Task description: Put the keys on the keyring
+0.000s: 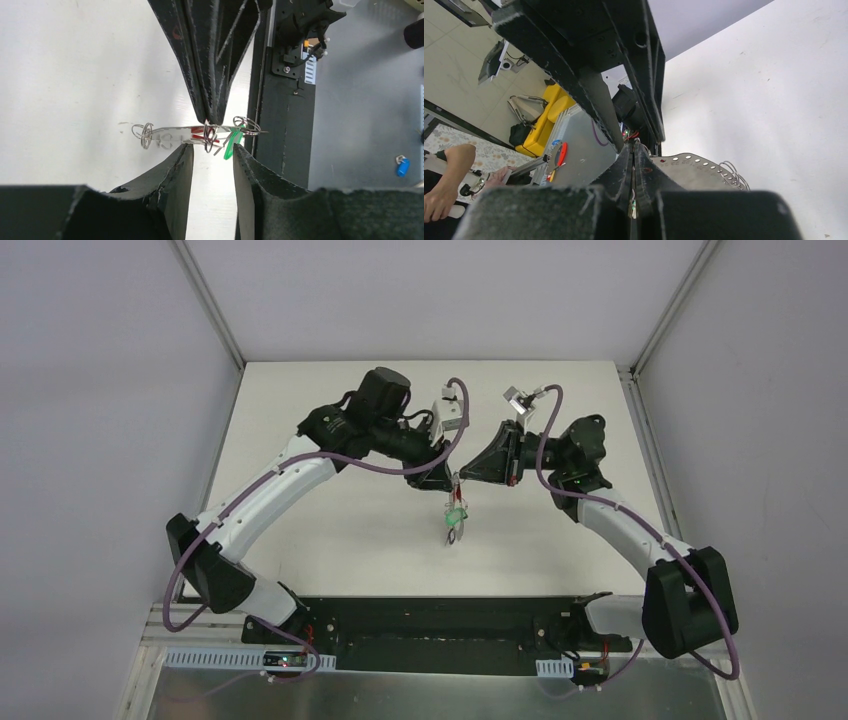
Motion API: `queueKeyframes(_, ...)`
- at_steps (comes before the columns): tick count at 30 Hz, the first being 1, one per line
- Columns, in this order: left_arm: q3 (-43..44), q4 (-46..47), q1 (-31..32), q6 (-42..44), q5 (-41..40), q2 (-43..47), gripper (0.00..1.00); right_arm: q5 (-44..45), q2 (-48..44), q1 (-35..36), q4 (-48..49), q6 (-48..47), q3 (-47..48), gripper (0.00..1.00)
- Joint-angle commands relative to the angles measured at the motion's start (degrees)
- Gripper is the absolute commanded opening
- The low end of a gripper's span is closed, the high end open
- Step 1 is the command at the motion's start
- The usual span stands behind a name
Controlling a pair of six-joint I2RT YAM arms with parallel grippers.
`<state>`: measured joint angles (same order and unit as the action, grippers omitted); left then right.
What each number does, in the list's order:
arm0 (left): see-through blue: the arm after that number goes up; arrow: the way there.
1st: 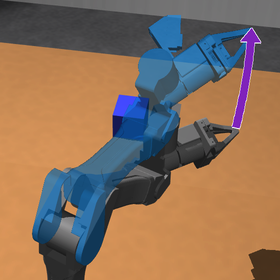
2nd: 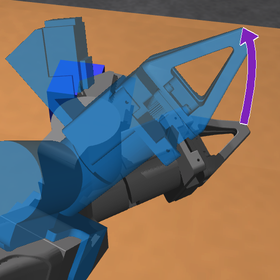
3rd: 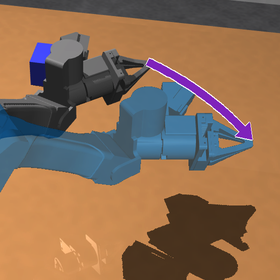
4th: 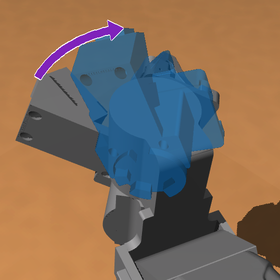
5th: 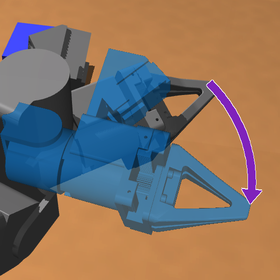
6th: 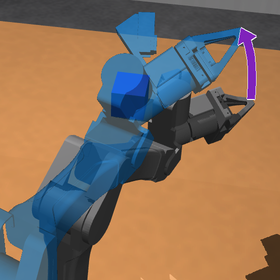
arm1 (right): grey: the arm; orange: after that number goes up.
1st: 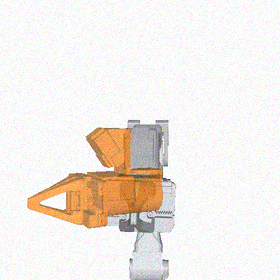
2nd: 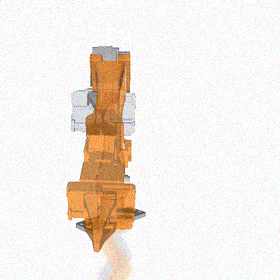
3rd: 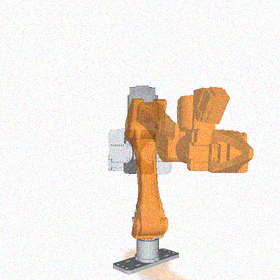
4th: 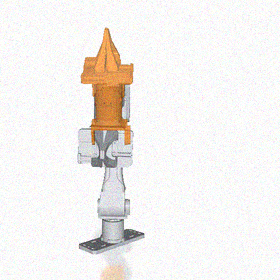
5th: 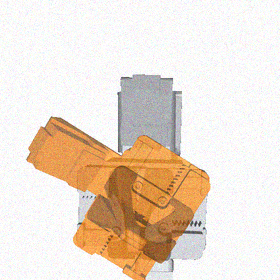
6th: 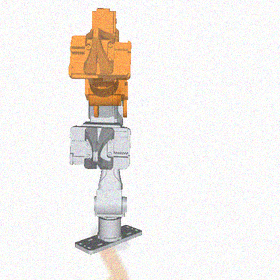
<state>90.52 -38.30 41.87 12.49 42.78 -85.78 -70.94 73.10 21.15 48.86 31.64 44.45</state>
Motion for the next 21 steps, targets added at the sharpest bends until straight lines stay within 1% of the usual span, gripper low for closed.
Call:
queueKeyframes(1, -3.58, 6.32, -0.56, 4.26, -0.32, 5.02, 0.35, 1.66, -0.22, -0.56, 9.81, 6.06, -0.92, 0.0)
queueKeyframes(12, -3.25, 5.54, -0.4, 8.13, 0.35, 3.58, 0.23, 2.38, -0.16, -0.94, 13.44, 8.63, -2.33, 0.0)
queueKeyframes(19, -2.68, 4.52, 0.67, 11.5, 0.16, 2.25, 0.22, 2.47, 0.36, -1.03, 14.06, 9.45, -2.44, 0.0)
queueKeyframes(21, -2.84, 3.96, 1.28, 12.67, -0.16, 2.05, 0.21, 2.47, 0.5, -1.03, 14.22, 9.65, -2.39, 0.0)
